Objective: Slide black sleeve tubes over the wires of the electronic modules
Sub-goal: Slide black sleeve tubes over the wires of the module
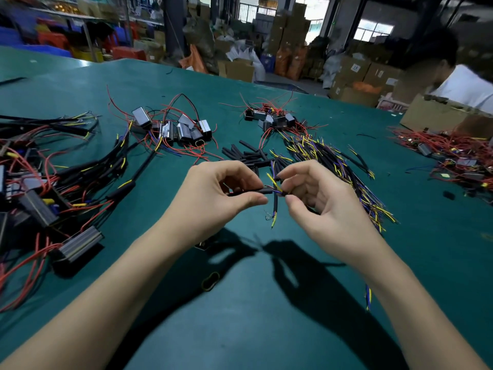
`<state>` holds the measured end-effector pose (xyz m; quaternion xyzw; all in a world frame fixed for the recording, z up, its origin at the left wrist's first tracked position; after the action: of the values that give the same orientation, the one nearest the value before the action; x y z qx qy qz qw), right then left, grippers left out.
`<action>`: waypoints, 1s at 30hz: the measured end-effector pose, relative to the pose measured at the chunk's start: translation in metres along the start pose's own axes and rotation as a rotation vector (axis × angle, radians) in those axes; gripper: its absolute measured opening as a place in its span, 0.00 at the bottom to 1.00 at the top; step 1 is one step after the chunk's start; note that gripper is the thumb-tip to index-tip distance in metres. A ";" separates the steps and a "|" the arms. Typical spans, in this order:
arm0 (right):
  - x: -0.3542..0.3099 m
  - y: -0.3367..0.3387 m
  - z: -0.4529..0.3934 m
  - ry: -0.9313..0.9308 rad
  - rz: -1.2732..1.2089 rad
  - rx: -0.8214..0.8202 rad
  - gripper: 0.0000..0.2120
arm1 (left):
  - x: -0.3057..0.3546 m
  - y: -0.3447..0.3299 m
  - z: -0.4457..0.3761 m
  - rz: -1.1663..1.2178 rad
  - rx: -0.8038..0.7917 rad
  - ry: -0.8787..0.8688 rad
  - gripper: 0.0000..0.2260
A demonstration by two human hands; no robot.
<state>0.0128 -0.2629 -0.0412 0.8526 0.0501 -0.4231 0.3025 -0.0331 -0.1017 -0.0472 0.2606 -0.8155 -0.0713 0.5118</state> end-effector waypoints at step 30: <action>0.012 0.005 0.000 -0.238 -0.040 -0.132 0.08 | 0.011 -0.001 0.001 -0.212 -0.029 -0.153 0.12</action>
<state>0.0224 -0.2693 -0.0482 0.7734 0.0587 -0.5231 0.3532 -0.0371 -0.1083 -0.0398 0.3317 -0.8190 -0.1563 0.4413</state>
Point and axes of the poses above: each hand's wrist, its own z-axis away from the middle knuckle, its own y-axis out of the back of the hand, x = y × z, the point moved 4 cm from there along -z, towards the middle knuckle, and after that the axes turned 1 degree about -z, right-handed, at the moved point
